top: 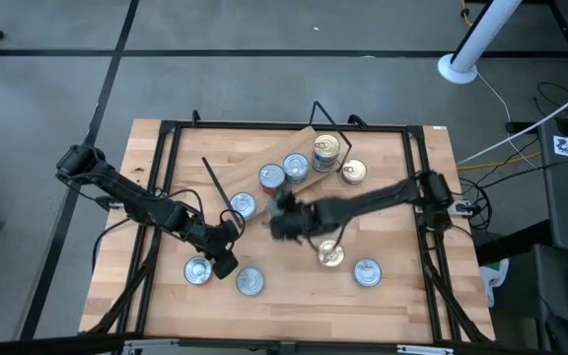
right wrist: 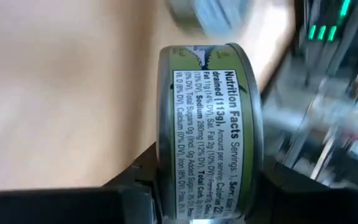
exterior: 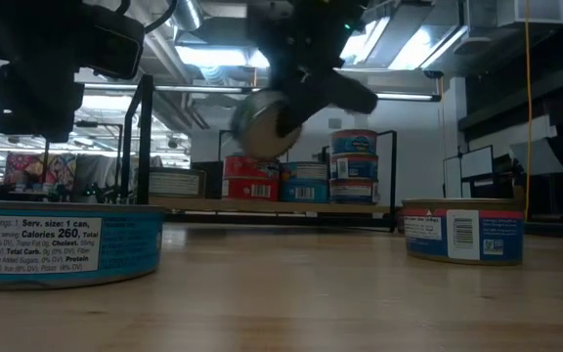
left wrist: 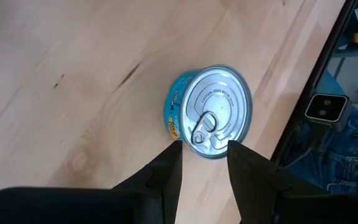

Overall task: Stack canned seafood by type on shelf
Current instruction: Stack the green tuna can on top of the green tuna can on the shelf

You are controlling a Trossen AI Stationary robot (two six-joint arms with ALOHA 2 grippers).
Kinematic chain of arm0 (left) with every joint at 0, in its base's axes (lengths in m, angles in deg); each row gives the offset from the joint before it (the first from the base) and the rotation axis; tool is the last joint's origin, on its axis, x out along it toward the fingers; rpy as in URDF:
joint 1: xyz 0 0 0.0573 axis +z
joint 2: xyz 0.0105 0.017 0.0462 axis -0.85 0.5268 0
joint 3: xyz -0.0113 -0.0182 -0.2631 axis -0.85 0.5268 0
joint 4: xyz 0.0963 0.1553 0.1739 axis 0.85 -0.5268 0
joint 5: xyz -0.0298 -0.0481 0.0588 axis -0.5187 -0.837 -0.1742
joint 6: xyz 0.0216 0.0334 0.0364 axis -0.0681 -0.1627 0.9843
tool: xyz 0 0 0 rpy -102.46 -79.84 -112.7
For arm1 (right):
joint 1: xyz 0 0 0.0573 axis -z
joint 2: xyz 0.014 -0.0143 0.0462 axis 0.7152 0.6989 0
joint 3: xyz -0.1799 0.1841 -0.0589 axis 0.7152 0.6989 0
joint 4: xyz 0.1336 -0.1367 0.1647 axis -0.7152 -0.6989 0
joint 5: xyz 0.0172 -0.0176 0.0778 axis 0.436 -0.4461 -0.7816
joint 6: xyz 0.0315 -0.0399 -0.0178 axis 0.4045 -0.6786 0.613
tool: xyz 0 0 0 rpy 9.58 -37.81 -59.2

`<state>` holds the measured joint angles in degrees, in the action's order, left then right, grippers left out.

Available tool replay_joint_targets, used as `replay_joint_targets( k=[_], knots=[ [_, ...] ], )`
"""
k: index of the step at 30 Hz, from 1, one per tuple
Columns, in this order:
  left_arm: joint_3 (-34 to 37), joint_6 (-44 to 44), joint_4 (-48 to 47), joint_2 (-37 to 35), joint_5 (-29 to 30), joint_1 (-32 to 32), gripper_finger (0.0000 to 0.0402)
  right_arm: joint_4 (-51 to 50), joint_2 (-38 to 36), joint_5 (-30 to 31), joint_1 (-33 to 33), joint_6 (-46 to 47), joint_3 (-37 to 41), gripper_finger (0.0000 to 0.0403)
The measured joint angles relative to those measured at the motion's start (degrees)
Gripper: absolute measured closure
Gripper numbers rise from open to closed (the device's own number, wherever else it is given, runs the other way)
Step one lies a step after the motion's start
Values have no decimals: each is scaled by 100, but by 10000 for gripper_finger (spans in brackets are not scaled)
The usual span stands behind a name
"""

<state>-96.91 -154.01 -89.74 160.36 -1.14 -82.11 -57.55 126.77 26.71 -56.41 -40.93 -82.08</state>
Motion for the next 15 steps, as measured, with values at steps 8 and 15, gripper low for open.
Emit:
replay_joint_targets(
  k=[8,15],
  knots=[
    [0,-11,6,0,145,0,281,288,-412,-1762,700,389,-2,269],
    [0,3,-1,0,187,0,281,1413,-410,-2151,781,89,-2,269]
  ],
)
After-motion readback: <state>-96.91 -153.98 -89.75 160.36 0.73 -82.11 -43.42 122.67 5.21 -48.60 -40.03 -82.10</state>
